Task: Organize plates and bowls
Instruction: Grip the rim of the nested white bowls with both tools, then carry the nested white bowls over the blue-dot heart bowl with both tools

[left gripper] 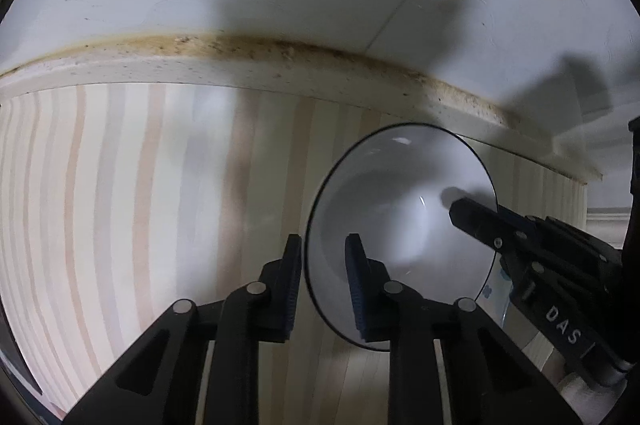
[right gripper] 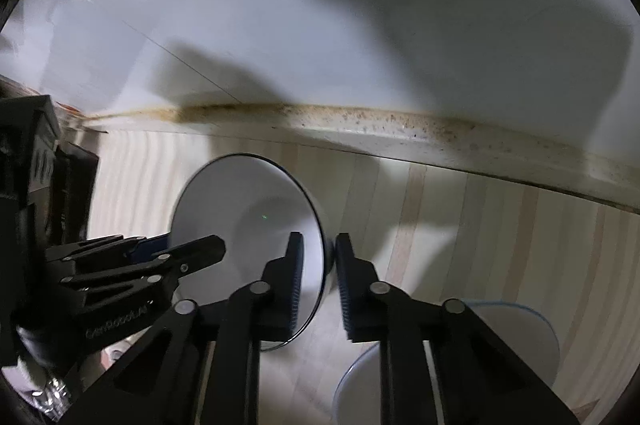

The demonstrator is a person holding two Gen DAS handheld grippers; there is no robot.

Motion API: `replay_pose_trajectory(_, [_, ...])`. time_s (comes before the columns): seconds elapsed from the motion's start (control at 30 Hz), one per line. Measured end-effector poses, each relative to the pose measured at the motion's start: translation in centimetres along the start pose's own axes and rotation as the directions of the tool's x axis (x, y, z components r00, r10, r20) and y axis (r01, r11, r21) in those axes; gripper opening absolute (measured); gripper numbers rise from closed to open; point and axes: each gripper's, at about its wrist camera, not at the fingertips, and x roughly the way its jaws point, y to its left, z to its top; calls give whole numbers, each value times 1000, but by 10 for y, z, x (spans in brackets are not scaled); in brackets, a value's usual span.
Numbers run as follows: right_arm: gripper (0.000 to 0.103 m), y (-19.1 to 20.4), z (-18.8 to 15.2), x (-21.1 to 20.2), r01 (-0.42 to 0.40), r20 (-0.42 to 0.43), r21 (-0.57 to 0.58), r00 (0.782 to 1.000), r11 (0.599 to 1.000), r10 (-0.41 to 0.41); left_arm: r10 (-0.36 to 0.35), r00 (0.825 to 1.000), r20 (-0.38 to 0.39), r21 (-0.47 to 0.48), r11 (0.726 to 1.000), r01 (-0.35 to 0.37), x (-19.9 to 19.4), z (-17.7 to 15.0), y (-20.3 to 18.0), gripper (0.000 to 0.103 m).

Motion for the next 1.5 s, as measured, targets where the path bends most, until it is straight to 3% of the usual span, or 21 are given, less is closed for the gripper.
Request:
replay_pose_trajectory(0.33, [10,1,-5,0,-9,1,23,1000,1000,9,13,1000,24,16,1000,-13,-18,-18,-11,20])
replay_pose_trajectory(0.7, [10,20,-41,-54,-24,40,32,999,999,23,-7,996,86,87,996,-1,-71,-59,-24,20])
replay_pose_trajectory(0.93, [10,33,-89,-100,-21,82,40,996,999,18,-20,995,95,158,987,5,-102,-105,-30,20])
replay_pose_trajectory(1.13, [10,41,-152,-128,-36,97,72,995,997,29,-28,996,87,229,974,7,-120,-159,-34,20])
replay_pose_trajectory(1.5, [10,24,-267,-141,-37,66,183,997,982,25,-13,1000,-14,344,939,17,-88,-226,-65,20])
